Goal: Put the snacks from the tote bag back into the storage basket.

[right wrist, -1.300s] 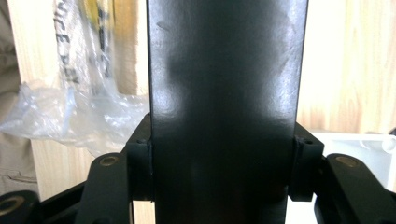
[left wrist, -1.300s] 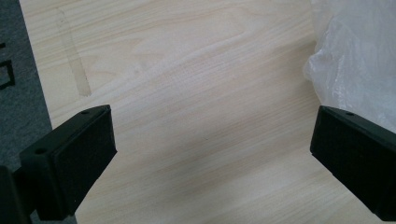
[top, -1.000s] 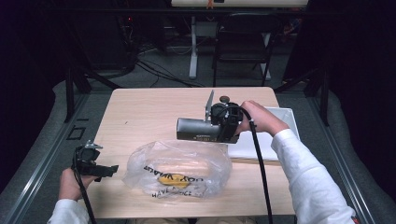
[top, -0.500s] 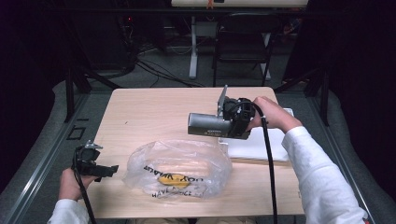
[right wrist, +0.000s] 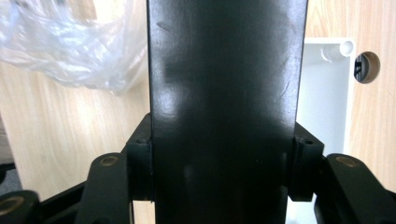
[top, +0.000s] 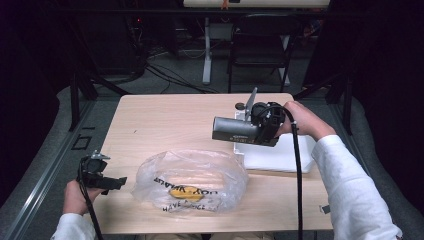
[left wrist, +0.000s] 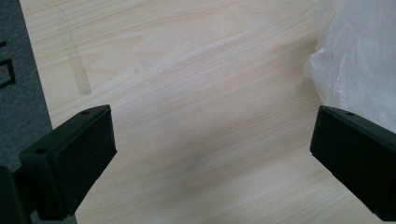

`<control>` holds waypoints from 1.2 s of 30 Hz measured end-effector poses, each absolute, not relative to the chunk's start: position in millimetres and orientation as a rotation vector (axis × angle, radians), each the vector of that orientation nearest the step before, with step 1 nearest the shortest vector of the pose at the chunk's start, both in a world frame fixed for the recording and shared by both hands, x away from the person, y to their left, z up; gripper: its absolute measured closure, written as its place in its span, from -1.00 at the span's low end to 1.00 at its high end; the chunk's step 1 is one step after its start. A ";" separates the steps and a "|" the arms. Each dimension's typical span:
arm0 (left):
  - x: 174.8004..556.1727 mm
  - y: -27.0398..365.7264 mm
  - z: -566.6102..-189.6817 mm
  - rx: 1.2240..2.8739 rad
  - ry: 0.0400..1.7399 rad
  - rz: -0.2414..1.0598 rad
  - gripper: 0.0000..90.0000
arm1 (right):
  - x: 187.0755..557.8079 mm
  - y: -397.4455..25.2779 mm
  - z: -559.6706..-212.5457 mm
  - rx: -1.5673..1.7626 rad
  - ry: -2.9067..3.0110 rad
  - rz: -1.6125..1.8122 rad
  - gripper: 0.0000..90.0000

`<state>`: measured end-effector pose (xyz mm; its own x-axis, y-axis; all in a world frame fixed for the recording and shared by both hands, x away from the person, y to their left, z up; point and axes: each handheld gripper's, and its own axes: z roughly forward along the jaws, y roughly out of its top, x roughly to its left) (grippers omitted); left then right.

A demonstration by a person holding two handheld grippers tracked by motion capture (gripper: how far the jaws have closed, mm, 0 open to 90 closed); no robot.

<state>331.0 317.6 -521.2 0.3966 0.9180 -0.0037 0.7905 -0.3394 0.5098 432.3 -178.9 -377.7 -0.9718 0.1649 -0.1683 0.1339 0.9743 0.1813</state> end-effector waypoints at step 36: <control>330.6 317.4 -520.8 2.223 1.462 0.400 -1.00 | 445.6 -240.5 -412.1 0.266 2.938 0.152 -0.06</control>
<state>330.6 317.4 -520.8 0.3972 0.9177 -0.0034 0.7880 -0.3392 0.5138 445.6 -240.5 -412.1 -0.9663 0.1869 -0.1768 0.1676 0.9787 0.1185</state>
